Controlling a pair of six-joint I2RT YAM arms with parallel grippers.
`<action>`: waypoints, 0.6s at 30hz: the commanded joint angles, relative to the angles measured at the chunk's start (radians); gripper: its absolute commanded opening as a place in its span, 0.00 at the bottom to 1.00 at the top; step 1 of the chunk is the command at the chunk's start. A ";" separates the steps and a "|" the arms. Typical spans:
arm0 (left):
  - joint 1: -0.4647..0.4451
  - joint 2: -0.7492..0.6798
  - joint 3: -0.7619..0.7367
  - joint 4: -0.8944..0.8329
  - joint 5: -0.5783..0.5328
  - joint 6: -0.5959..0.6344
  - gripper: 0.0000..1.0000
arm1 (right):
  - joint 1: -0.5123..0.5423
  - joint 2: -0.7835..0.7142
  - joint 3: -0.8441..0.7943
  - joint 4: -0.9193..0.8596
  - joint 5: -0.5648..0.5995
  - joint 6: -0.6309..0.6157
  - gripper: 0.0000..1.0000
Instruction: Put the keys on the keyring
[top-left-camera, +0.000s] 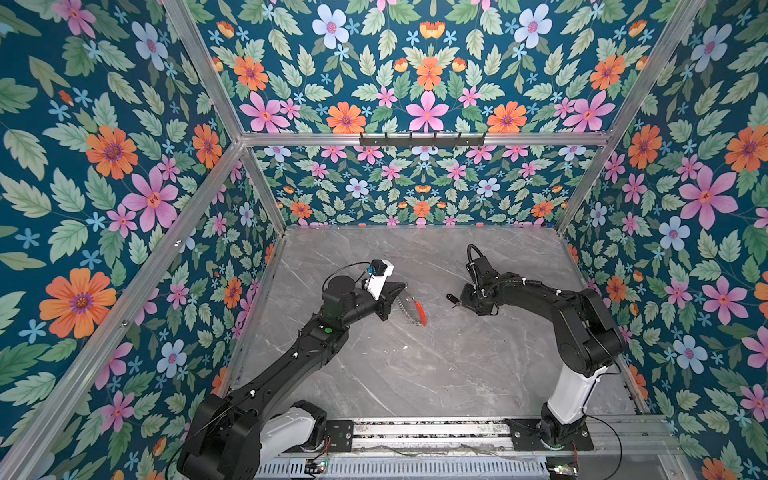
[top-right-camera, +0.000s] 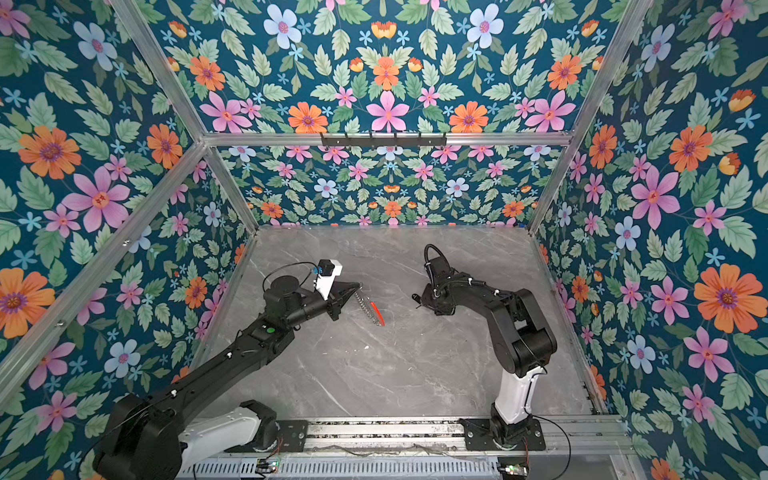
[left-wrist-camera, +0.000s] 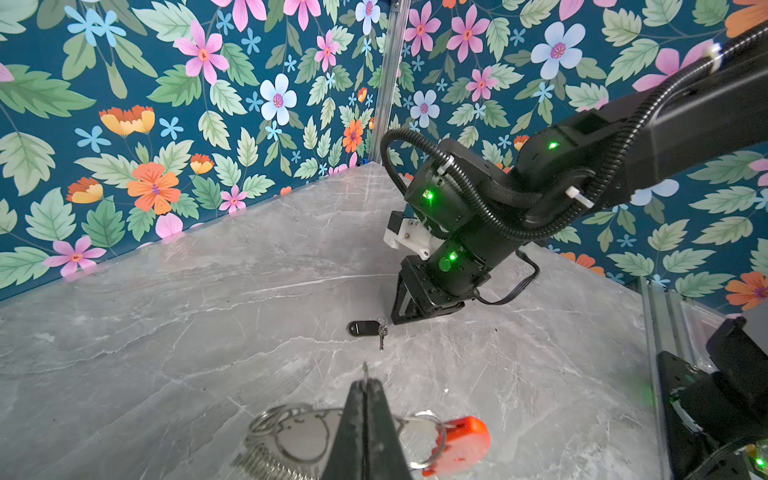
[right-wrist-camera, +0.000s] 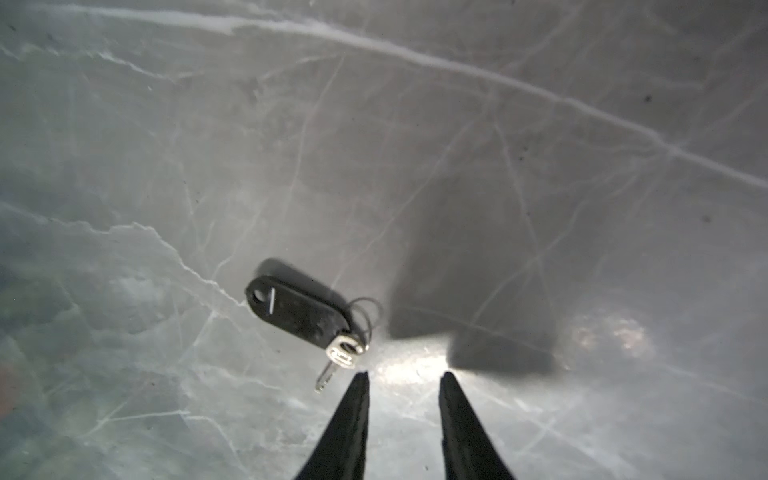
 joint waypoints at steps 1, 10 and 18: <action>-0.001 -0.011 -0.005 0.016 0.000 0.008 0.00 | 0.000 -0.007 -0.036 0.122 -0.046 0.103 0.31; -0.001 -0.002 -0.004 0.020 0.004 0.005 0.00 | -0.001 -0.008 -0.108 0.218 -0.064 0.163 0.26; -0.001 -0.006 -0.002 0.013 0.004 0.005 0.00 | -0.001 -0.013 -0.124 0.239 -0.058 0.185 0.18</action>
